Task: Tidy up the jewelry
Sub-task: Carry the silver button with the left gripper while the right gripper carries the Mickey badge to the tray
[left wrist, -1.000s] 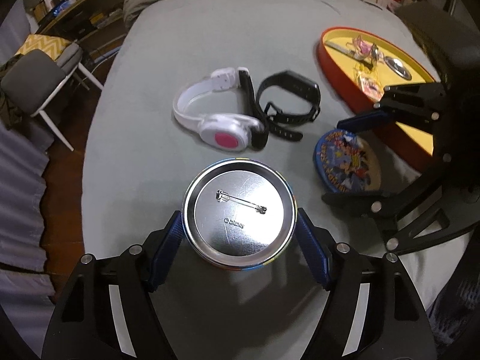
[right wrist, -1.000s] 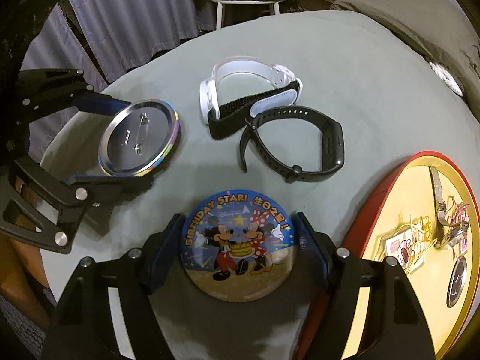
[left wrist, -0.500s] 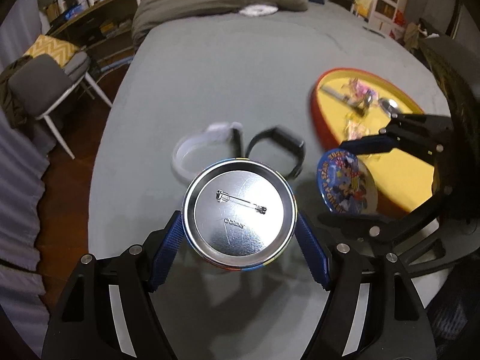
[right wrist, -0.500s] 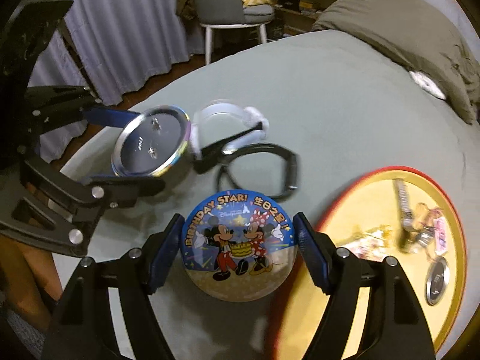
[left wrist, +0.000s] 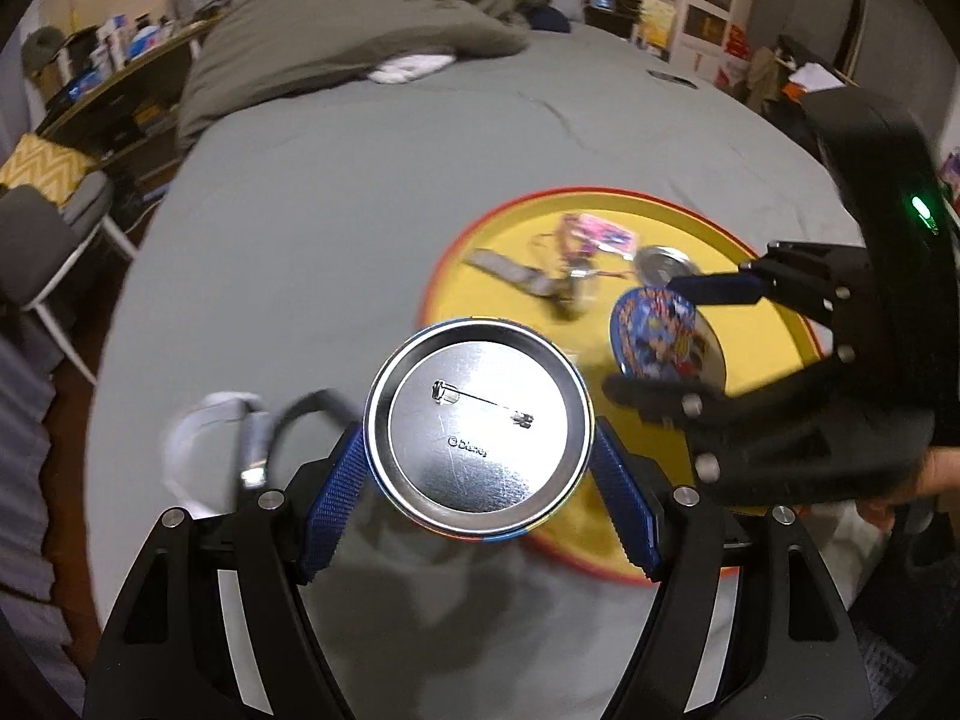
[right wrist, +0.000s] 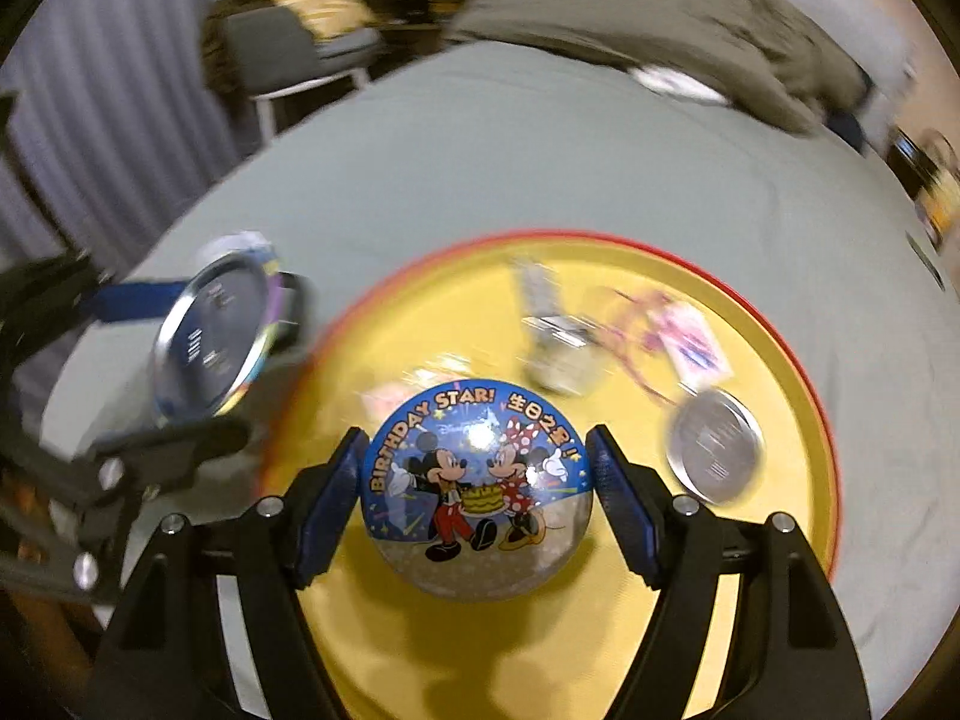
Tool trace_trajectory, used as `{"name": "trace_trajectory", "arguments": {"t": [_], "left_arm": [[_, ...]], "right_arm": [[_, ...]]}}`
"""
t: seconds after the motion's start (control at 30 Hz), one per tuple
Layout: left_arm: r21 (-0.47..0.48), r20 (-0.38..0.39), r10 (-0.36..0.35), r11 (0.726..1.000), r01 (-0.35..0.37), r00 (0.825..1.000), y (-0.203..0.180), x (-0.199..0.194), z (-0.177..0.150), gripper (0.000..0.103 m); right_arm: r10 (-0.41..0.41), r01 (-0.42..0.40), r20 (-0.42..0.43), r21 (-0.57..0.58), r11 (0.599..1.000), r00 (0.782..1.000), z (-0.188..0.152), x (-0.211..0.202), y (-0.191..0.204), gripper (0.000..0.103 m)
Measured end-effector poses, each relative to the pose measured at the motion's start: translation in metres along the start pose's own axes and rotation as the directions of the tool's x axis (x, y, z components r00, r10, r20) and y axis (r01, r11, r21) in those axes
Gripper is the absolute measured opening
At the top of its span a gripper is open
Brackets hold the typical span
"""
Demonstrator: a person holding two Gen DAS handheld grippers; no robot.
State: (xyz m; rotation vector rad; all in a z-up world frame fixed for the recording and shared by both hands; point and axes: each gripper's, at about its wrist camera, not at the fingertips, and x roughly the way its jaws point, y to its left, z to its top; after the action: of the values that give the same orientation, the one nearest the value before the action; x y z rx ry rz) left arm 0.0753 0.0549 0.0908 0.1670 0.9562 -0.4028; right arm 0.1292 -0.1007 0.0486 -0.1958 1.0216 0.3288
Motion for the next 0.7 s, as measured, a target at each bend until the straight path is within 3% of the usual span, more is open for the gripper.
{"name": "trace_trajectory", "arguments": {"t": [0.2, 0.4, 0.6, 0.7], "left_arm": [[0.040, -0.024, -0.056, 0.998, 0.057, 0.998, -0.060, 0.027, 0.002, 0.072], [-0.008, -0.075, -0.096, 0.995, 0.096, 0.992, -0.084, 0.054, -0.004, 0.072], [-0.004, -0.127, -0.052, 0.999, 0.052, 0.991, -0.098, 0.073, -0.016, 0.072], [-0.016, -0.113, -0.017, 1.000, 0.015, 0.993, -0.099, 0.079, -0.018, 0.072]], "right_arm": [[-0.091, 0.099, -0.076, 0.116, 0.988, 0.993, -0.023, 0.011, -0.050, 0.070], [-0.145, 0.168, -0.128, 0.195, 0.966, 0.981, -0.031, 0.014, -0.085, 0.070], [-0.115, 0.156, -0.163, 0.270, 0.950, 0.980, -0.030, 0.027, -0.098, 0.070], [-0.102, 0.152, -0.182, 0.288, 0.945, 0.978, -0.029, 0.038, -0.101, 0.070]]}}
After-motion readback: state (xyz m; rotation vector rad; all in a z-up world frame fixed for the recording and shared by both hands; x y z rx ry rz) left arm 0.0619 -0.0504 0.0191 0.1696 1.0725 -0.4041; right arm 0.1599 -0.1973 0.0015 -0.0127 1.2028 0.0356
